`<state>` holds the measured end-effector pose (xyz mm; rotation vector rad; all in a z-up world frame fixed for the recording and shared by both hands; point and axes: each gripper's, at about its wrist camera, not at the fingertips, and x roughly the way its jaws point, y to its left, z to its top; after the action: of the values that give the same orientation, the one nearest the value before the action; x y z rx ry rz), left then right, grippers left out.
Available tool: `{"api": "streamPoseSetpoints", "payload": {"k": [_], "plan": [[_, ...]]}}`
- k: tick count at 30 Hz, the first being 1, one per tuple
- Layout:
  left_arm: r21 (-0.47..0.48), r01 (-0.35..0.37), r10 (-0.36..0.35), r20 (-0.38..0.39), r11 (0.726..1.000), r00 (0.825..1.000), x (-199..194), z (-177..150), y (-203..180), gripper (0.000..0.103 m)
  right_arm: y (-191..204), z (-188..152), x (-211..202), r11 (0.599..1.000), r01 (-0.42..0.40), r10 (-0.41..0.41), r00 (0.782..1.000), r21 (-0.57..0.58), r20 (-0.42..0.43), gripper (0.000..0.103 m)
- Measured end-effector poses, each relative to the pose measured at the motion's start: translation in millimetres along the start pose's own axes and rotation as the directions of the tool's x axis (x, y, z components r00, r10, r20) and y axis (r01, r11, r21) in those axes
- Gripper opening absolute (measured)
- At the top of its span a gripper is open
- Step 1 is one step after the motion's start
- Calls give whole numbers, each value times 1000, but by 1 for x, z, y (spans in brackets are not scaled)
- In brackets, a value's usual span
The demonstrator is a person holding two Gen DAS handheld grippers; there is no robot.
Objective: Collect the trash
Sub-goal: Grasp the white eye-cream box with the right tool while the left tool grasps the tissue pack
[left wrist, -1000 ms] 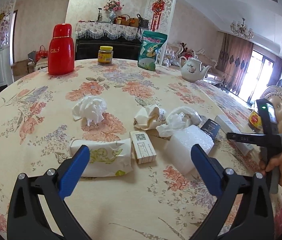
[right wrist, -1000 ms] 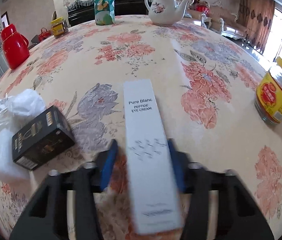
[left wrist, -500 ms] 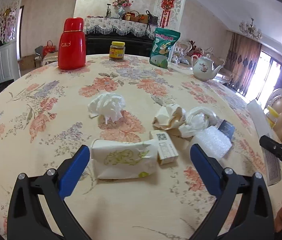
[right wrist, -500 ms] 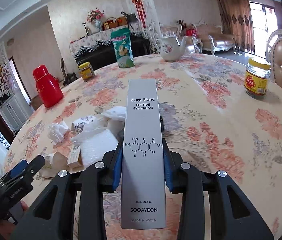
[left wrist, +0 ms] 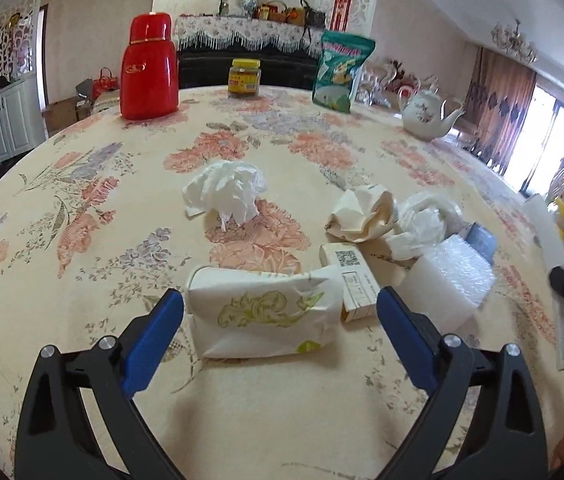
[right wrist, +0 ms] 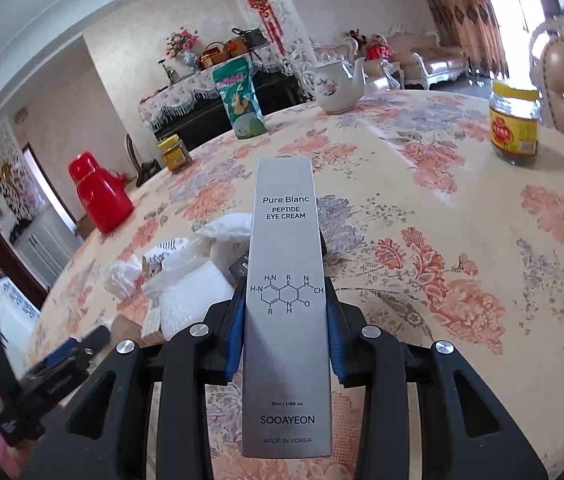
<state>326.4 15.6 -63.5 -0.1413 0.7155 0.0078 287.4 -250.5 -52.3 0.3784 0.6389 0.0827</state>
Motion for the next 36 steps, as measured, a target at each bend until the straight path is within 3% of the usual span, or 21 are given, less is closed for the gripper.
{"api": "streamPoseSetpoints", "payload": {"k": [3,6,10,12,16,19,23,28,36], "plan": [[-1,4,-4,-58,1000,998,14,2,-3,93,-2,1,-4,1000,-14,14,1000,13,5,35],[-3,22,-22,-84,1000,996,19,0,-3,51,-1,3,-6,999,-31,31,999,12,9,35],[14,20,-19,-87,1000,996,18,-3,-6,28,0,2,-6,999,-45,45,999,13,0,35],[25,14,-12,-74,1000,997,16,-3,-7,23,3,2,-7,999,-52,52,999,5,3,35],[38,8,-5,-65,999,998,12,-5,-8,18,5,1,-10,998,-55,55,998,-5,10,35],[94,-66,70,-40,993,997,6,-8,-13,17,6,1,-9,999,-54,54,998,-4,9,35],[86,-115,123,-92,990,988,7,-9,-5,17,6,0,-10,998,-55,55,998,-8,9,35],[70,-36,46,-138,997,989,-11,-10,3,17,6,0,-11,998,-57,57,998,-7,13,35],[111,-48,49,-8,993,999,-42,-4,-5,16,26,-2,-17,991,-115,117,993,-69,24,35]]}}
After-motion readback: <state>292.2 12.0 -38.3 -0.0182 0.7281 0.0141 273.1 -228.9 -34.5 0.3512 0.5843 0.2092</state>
